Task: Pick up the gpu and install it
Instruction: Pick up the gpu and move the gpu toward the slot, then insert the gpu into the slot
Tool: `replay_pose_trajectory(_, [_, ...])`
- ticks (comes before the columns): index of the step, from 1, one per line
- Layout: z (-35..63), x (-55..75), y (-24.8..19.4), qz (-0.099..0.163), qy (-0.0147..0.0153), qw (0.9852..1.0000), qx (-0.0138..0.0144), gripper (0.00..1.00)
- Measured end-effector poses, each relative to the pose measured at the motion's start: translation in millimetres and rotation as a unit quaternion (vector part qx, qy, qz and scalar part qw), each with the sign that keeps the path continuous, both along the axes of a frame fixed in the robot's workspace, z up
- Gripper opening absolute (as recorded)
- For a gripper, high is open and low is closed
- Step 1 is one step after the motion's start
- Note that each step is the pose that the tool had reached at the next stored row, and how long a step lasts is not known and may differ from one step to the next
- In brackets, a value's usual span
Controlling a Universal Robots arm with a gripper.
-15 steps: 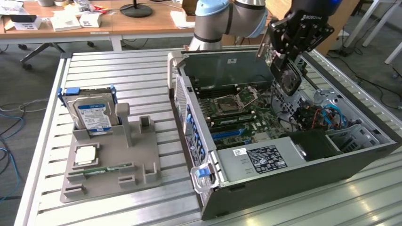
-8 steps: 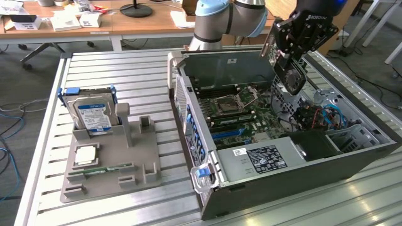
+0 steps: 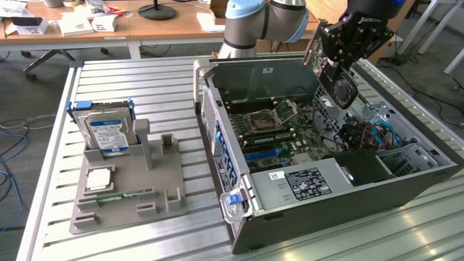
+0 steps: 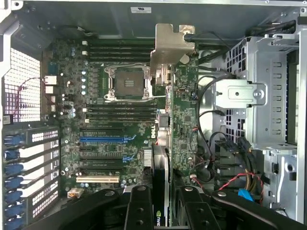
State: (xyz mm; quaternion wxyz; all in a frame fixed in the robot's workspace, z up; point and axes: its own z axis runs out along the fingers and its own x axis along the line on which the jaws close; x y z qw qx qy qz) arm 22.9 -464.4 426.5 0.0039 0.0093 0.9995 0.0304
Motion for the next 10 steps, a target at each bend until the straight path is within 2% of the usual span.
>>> replay_pose_trajectory(5, [0.0,7.6,0.0,0.006,0.0000,1.0000,0.0000,0.26])
replay_pose_trajectory(10, [0.0,8.1,0.0,0.006,0.0000,1.0000,0.0000,0.26])
